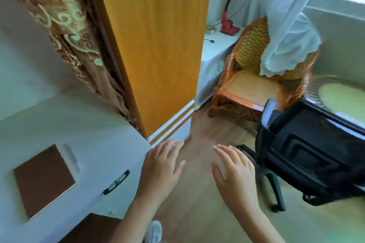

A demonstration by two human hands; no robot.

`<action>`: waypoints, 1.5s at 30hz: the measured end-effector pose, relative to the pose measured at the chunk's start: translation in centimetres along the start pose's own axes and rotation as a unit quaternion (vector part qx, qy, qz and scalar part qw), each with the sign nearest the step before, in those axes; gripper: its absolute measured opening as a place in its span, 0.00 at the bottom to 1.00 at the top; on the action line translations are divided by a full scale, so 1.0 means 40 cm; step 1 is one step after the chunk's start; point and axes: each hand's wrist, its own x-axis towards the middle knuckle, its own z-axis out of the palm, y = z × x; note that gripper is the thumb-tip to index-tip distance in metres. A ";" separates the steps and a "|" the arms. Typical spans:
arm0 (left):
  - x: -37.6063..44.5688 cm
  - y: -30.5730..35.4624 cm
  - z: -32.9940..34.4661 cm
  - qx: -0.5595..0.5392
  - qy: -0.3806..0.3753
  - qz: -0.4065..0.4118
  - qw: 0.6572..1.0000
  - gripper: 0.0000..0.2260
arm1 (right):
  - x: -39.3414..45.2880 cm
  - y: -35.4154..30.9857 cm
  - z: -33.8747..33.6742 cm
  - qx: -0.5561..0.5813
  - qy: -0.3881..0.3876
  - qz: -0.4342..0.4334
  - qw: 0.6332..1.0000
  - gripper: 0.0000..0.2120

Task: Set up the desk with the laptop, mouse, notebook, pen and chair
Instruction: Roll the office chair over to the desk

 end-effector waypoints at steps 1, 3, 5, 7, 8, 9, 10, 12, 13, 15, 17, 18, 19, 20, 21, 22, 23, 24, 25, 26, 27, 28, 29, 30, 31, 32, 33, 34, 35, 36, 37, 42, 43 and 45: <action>0.012 0.030 0.008 -0.004 -0.004 0.018 1.000 0.20 | -0.006 0.028 -0.026 0.003 0.011 0.016 1.000 0.19; 0.043 0.089 0.023 -0.011 -0.002 0.060 0.998 0.19 | -0.013 0.080 -0.070 0.008 0.032 0.044 0.998 0.19; 0.085 0.147 0.035 -0.016 -0.001 0.108 0.994 0.17 | -0.010 0.124 -0.106 0.009 0.053 0.068 0.996 0.20; 0.137 0.201 0.047 -0.021 -0.003 0.152 0.988 0.18 | 0.000 0.168 -0.134 0.003 0.075 0.087 0.993 0.20; 0.164 0.225 0.054 -0.024 -0.002 0.173 0.985 0.18 | 0.007 0.193 -0.146 0.000 0.085 0.096 0.992 0.20; 0.194 0.249 0.062 -0.029 0.000 0.192 0.981 0.18 | 0.015 0.217 -0.158 -0.001 0.097 0.104 0.990 0.20; 0.224 0.272 0.071 -0.037 0.003 0.210 0.977 0.18 | 0.024 0.241 -0.172 0.000 0.110 0.112 0.988 0.20; 0.287 0.317 0.095 -0.052 0.012 0.243 0.969 0.17 | 0.046 0.286 -0.201 -0.006 0.139 0.127 0.982 0.18; 0.319 0.340 0.109 -0.062 0.014 0.257 0.964 0.17 | 0.058 0.308 -0.215 -0.013 0.150 0.137 0.979 0.17; 0.383 0.388 0.140 -0.089 0.009 0.281 0.955 0.17 | 0.083 0.352 -0.246 -0.027 0.169 0.159 0.972 0.18; 0.443 0.438 0.173 -0.108 -0.002 0.305 0.946 0.17 | 0.102 0.400 -0.276 -0.041 0.195 0.187 0.962 0.18; 0.473 0.463 0.188 -0.112 -0.007 0.320 0.941 0.17 | 0.110 0.423 -0.289 -0.052 0.208 0.203 0.955 0.18; 0.500 0.488 0.202 -0.114 -0.015 0.334 0.935 0.17 | 0.118 0.445 -0.301 -0.064 0.218 0.221 0.949 0.18; 0.529 0.517 0.220 -0.116 -0.025 0.349 0.930 0.18 | 0.124 0.470 -0.314 -0.074 0.226 0.242 0.941 0.18; 0.554 0.542 0.233 -0.116 -0.033 0.358 0.926 0.18 | 0.130 0.488 -0.324 -0.079 0.231 0.258 0.935 0.18; 0.578 0.564 0.244 -0.116 -0.036 0.363 0.924 0.18 | 0.135 0.505 -0.333 -0.083 0.232 0.270 0.931 0.18; 0.602 0.590 0.259 -0.119 -0.040 0.367 0.922 0.18 | 0.138 0.526 -0.342 -0.088 0.233 0.283 0.926 0.18; 0.624 0.615 0.274 -0.119 -0.042 0.371 0.920 0.18 | 0.143 0.546 -0.351 -0.092 0.236 0.292 0.922 0.17; 0.645 0.638 0.287 -0.118 -0.042 0.373 0.919 0.18 | 0.150 0.566 -0.359 -0.096 0.238 0.298 0.919 0.17; 0.664 0.661 0.300 -0.117 -0.043 0.375 0.919 0.18 | 0.156 0.586 -0.367 -0.100 0.239 0.303 0.917 0.17; 0.680 0.683 0.314 -0.118 -0.044 0.377 0.918 0.18 | 0.163 0.609 -0.374 -0.104 0.238 0.305 0.916 0.17; 0.692 0.706 0.329 -0.119 -0.045 0.380 0.916 0.18 | 0.171 0.635 -0.380 -0.108 0.237 0.306 0.916 0.16; 0.701 0.729 0.344 -0.121 -0.044 0.384 0.914 0.18 | 0.179 0.664 -0.384 -0.111 0.234 0.306 0.916 0.16; 0.707 0.752 0.361 -0.123 -0.044 0.388 0.912 0.18 | 0.186 0.697 -0.388 -0.114 0.230 0.307 0.916 0.16; 0.711 0.775 0.379 -0.123 -0.045 0.391 0.911 0.18 | 0.194 0.732 -0.390 -0.116 0.224 0.308 0.917 0.15; 0.712 0.799 0.398 -0.122 -0.045 0.392 0.911 0.18 | 0.202 0.769 -0.391 -0.115 0.216 0.308 0.919 0.15; 0.714 0.824 0.419 -0.121 -0.043 0.390 0.912 0.18 | 0.211 0.807 -0.392 -0.113 0.206 0.307 0.922 0.14; 0.717 0.850 0.442 -0.120 -0.040 0.386 0.914 0.17 | 0.219 0.849 -0.392 -0.111 0.195 0.307 0.925 0.14; 0.720 0.874 0.466 -0.119 -0.040 0.380 0.916 0.17 | 0.225 0.890 -0.392 -0.111 0.181 0.306 0.928 0.15; 0.722 0.896 0.492 -0.115 -0.045 0.372 0.920 0.17 | 0.231 0.931 -0.391 -0.111 0.165 0.305 0.931 0.17; 0.724 0.918 0.520 -0.106 -0.054 0.364 0.924 0.17 | 0.237 0.971 -0.393 -0.110 0.148 0.304 0.935 0.18; 0.706 0.986 0.617 -0.041 -0.112 0.303 0.946 0.20 | 0.239 1.112 -0.393 -0.046 0.039 0.296 0.953 0.21; 0.700 0.993 0.625 -0.039 -0.112 0.292 0.949 0.20 | 0.237 1.128 -0.391 -0.048 0.026 0.282 0.958 0.22; 0.691 1.003 0.629 -0.040 -0.105 0.270 0.956 0.18 | 0.233 1.146 -0.384 -0.061 0.009 0.256 0.965 0.24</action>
